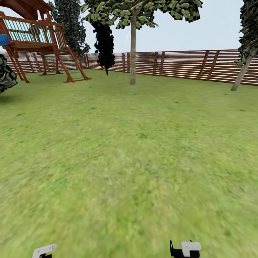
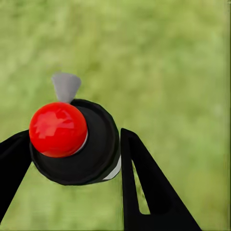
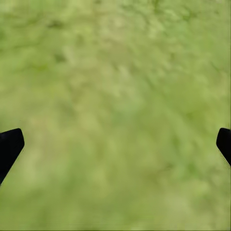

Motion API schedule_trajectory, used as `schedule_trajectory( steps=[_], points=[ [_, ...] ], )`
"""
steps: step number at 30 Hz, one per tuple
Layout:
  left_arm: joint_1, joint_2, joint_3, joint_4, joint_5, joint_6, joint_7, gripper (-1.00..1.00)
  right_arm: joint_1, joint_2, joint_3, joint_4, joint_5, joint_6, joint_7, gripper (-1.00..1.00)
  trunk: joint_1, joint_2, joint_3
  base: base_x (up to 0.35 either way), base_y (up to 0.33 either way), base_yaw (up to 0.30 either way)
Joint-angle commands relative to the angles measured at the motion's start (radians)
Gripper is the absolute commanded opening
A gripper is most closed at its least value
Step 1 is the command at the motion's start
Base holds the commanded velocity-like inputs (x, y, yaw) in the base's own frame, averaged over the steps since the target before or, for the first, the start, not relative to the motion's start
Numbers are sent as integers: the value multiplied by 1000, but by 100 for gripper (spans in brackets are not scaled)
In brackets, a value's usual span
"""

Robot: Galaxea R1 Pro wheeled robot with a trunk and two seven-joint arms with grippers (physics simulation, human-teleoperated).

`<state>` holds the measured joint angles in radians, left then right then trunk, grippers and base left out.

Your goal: In the garden, pick up the pesticide atomizer on the floor and spray pesticide onto both trees until each tree trunk is fully covered.

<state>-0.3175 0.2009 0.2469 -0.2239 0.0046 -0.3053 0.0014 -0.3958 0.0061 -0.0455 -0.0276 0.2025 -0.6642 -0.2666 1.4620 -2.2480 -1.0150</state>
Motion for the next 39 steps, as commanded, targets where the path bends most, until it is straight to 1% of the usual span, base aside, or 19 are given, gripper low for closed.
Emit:
schedule_trajectory(
  steps=[1,39],
  points=[
    [0,0,0,0,0,0,0,-100,0,0,0,0,0,0,0,100,0,0,0,339,0,0],
    [0,0,0,0,0,0,0,-100,0,0,0,0,0,0,0,100,0,0,0,339,0,0]
  ],
)
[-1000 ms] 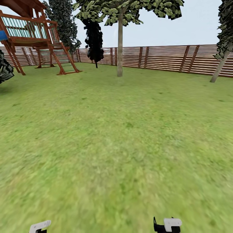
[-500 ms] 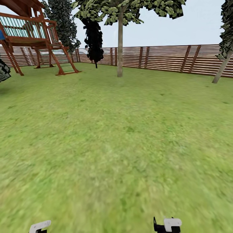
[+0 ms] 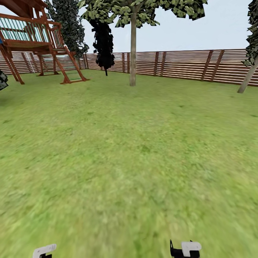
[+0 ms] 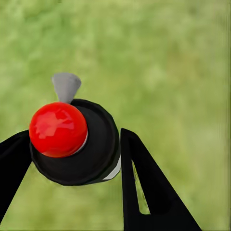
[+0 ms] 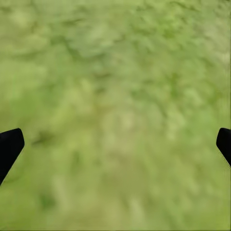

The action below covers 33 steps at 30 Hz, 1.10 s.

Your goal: In the garden, pick up the pesticide atomizer on the floor and spray pesticide onto both trees until each tree trunk is fully covered.

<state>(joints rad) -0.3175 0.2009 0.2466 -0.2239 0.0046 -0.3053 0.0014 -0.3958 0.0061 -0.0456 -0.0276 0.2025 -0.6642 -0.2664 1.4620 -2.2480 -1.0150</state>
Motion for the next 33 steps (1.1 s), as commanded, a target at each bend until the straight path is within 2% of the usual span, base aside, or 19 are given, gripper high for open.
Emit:
schedule_trajectory(
  steps=[1,33],
  points=[
    [0,0,0,0,0,0,0,-100,0,0,0,0,0,0,0,100,0,0,0,339,0,0],
    [0,-2,0,0,0,0,0,-100,0,0,0,0,0,0,0,100,0,0,0,339,0,0]
  ],
)
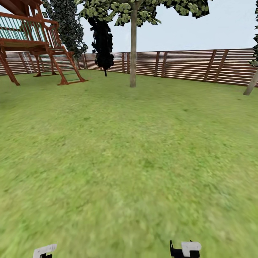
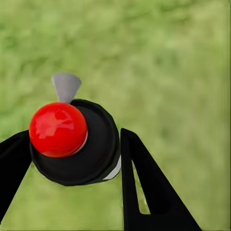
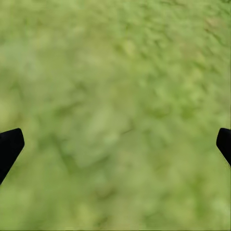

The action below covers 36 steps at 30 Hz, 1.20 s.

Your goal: In the garden, pick up the pesticide atomizer on the floor and spray pesticide onto both trees until each tree trunk is fully covered.

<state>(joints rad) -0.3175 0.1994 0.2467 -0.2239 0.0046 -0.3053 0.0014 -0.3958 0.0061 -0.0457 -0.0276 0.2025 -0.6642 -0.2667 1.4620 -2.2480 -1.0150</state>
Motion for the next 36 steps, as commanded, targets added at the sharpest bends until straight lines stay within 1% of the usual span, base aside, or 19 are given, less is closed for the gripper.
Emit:
schedule_trajectory(
  steps=[1,36],
  points=[
    [0,0,0,0,0,0,0,-100,0,0,0,0,0,0,0,100,0,0,0,339,0,0],
    [0,0,-1,0,0,0,0,-100,0,0,0,0,0,0,0,100,0,0,0,339,0,0]
  ],
)
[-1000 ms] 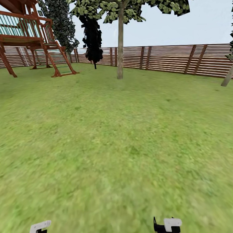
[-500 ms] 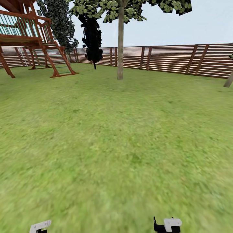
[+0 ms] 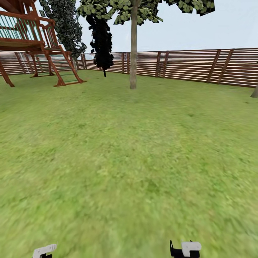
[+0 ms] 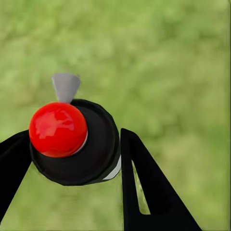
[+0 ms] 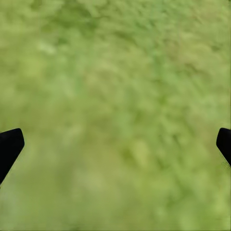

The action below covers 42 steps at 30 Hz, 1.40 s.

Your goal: In the garden, pick up the pesticide atomizer on the floor and spray pesticide onto both trees until each tree trunk is fully covered.

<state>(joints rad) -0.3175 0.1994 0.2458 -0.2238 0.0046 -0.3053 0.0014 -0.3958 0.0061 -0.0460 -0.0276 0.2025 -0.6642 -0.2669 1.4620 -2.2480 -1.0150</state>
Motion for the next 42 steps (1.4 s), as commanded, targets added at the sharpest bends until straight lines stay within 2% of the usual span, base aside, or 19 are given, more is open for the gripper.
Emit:
schedule_trajectory(
  steps=[1,42],
  points=[
    [0,0,0,0,0,0,0,-100,0,0,0,0,0,0,0,100,0,0,0,339,0,0],
    [0,0,0,0,0,0,0,-100,0,0,0,0,0,0,1,100,0,0,0,339,0,0]
  ],
)
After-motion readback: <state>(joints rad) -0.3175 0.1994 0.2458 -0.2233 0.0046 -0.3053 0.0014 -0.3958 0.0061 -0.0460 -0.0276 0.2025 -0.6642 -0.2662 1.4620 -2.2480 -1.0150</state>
